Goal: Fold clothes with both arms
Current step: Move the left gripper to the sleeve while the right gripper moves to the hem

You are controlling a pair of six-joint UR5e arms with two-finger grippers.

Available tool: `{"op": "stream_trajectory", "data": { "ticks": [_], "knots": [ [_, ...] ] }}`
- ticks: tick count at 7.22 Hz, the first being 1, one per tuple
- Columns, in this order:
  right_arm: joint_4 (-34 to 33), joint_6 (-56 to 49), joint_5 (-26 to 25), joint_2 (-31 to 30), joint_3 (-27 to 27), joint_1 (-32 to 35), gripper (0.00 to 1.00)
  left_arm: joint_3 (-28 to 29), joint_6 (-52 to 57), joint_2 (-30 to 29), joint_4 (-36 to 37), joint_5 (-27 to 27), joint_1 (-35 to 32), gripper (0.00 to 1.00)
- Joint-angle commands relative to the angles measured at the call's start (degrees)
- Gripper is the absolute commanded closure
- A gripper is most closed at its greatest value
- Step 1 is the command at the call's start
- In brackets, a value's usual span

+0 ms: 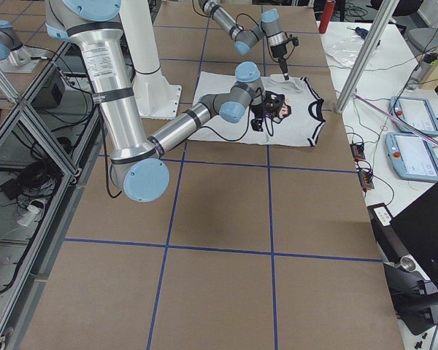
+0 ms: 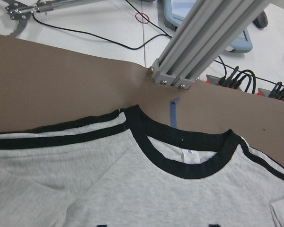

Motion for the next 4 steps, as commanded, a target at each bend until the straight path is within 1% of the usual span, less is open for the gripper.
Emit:
{"op": "stream_trajectory", "data": {
  "ticks": [1,2,3,4],
  "knots": [
    [-13.97,9.4,-8.72,-0.81,10.89,-12.97,0.02,-17.45,-0.58,11.38,3.23,-7.03,0.14,0.23],
    [-16.38,15.38,-13.65,-0.81,12.06,-19.65,0.02,-24.22,-0.85,16.57,5.14,-11.16,-0.03,0.24],
    [-16.67,20.13,-15.01,-2.63,13.47,-23.81,0.02,-28.03,-0.85,17.92,10.12,-11.9,0.05,0.23],
    [-16.67,25.05,-18.85,-5.44,14.53,-29.94,0.03,-30.94,-5.38,18.28,11.3,-11.99,-0.12,0.13]
  ]
}}
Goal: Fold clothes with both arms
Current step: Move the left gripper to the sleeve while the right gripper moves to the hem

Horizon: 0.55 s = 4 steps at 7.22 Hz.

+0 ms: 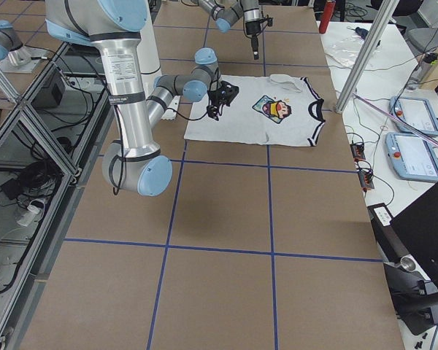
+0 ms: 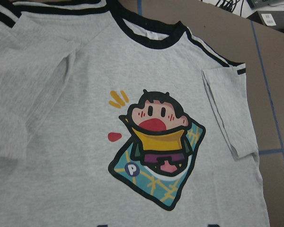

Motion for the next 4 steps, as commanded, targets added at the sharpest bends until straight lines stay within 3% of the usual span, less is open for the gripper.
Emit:
{"op": "stream_trajectory", "data": {
  "ticks": [1,3,4],
  "knots": [
    [-0.69,12.45,-7.08,-4.33,1.74,-11.85,0.03,-8.46,-6.06,5.05,2.79,-1.33,-0.03,0.14],
    [-0.95,20.58,-16.46,-6.89,1.56,-21.09,0.04,-10.08,-6.09,7.63,2.79,-0.9,0.06,0.14],
    [-1.13,22.95,-16.6,-7.16,1.56,-22.26,0.08,-10.34,-6.09,7.72,2.71,-0.98,-0.02,0.14]
  ]
}}
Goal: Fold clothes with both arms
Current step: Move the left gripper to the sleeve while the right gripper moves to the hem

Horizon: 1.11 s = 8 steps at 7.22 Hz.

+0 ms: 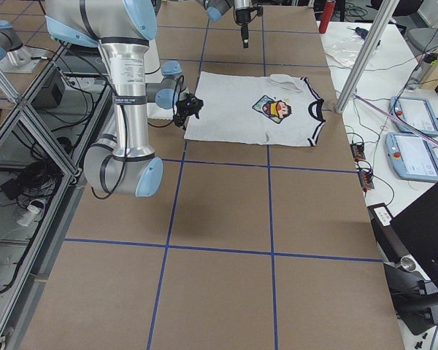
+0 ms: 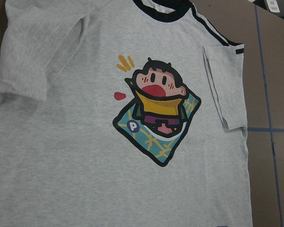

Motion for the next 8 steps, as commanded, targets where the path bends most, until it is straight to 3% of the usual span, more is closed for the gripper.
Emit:
{"op": "stream_trajectory", "data": {
  "ticks": [1,8],
  "knots": [
    [-0.22,4.63,-3.43,-2.16,-0.62,-3.8,0.11,-0.48,-0.15,0.65,-0.03,0.16,-0.01,0.14],
    [-0.22,5.97,-4.05,-1.65,-2.82,-3.02,0.19,-0.04,-0.15,0.92,-0.12,0.42,0.17,0.12]
  ]
}}
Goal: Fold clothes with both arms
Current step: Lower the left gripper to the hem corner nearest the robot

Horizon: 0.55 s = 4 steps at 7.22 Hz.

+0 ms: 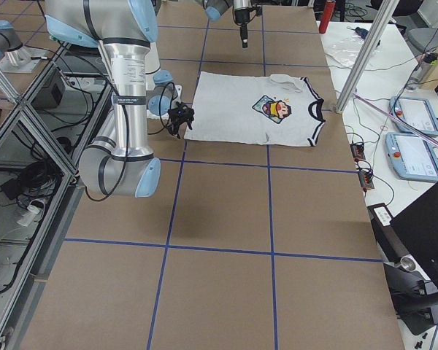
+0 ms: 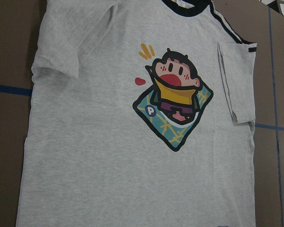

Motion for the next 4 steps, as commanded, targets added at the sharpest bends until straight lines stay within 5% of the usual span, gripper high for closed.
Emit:
{"op": "stream_trajectory", "data": {
  "ticks": [1,4],
  "knots": [
    [0.0,-0.03,0.07,-0.09,-0.3,0.62,0.21,0.06,0.0,0.0,-0.01,0.07,0.0,0.12],
    [0.0,-0.03,0.08,0.08,-0.82,0.54,0.3,0.15,0.0,0.0,-0.01,0.06,0.0,0.12]
  ]
}}
